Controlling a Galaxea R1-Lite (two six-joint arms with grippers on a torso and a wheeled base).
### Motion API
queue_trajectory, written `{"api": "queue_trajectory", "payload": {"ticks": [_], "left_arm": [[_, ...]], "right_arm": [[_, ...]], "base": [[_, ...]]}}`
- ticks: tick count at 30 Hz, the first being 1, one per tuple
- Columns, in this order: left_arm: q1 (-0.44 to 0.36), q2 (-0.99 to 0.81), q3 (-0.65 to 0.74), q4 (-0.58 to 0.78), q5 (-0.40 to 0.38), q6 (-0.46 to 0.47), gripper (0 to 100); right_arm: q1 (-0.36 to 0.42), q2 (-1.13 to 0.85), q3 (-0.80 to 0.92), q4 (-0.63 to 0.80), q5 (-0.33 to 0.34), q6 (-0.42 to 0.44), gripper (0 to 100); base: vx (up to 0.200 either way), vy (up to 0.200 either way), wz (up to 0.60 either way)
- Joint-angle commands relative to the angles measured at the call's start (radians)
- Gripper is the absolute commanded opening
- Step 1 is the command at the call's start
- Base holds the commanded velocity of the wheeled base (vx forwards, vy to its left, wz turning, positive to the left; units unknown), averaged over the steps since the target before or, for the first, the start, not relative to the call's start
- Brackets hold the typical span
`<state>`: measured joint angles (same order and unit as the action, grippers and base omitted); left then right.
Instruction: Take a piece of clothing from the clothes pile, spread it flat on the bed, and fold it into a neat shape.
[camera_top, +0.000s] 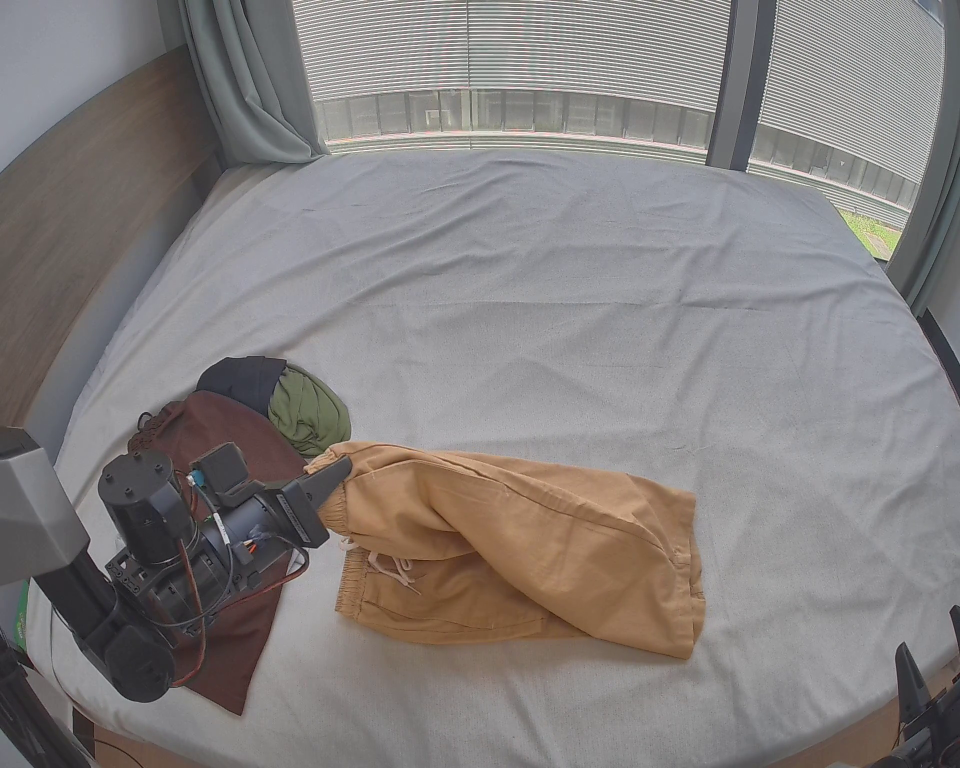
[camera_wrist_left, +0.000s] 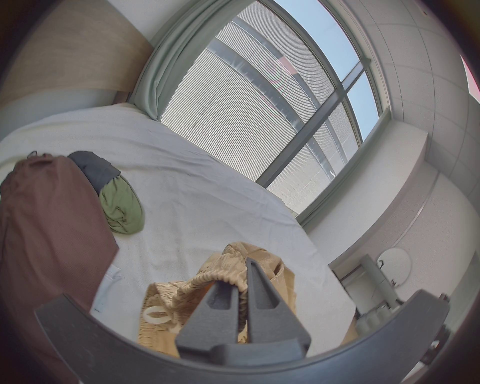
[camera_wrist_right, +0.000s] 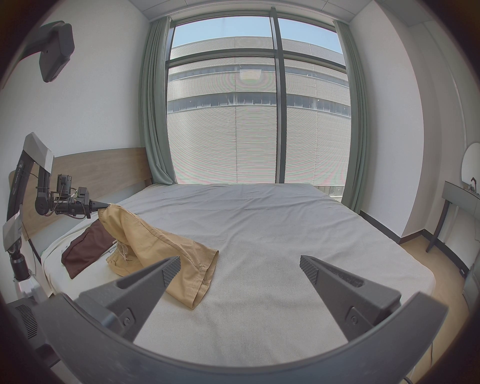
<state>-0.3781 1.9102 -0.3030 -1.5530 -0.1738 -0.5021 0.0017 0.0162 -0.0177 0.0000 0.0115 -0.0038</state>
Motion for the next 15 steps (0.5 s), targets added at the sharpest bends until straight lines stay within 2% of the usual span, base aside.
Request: {"api": "queue_trajectory", "payload": {"ticks": [1,3,9,15], "left_arm": [[0.051,0.015,0.035,-0.001,-0.023,0.057,0],[0.073,0.029,0.025,-0.001,-0.027,0.089,0],[0.110,0.032,-0.005,-0.002,-0.029,0.096,0],[0.108,0.059,-0.001,-0.002,-0.029,0.099,0]], "right_arm": [[0.000,-0.015,0.016,0.000,0.001,-0.001,100],[0.000,-0.016,0.016,0.000,0.002,-0.001,100],[0.003,-0.009,0.016,0.002,0.002,-0.001,100],[0.003,-0.007,0.016,0.002,0.004,-0.004,100]], "base": [[0.000,0.000,0.00],[0.000,0.000,0.00],[0.000,0.000,0.00],[0.000,0.000,0.00]]}}
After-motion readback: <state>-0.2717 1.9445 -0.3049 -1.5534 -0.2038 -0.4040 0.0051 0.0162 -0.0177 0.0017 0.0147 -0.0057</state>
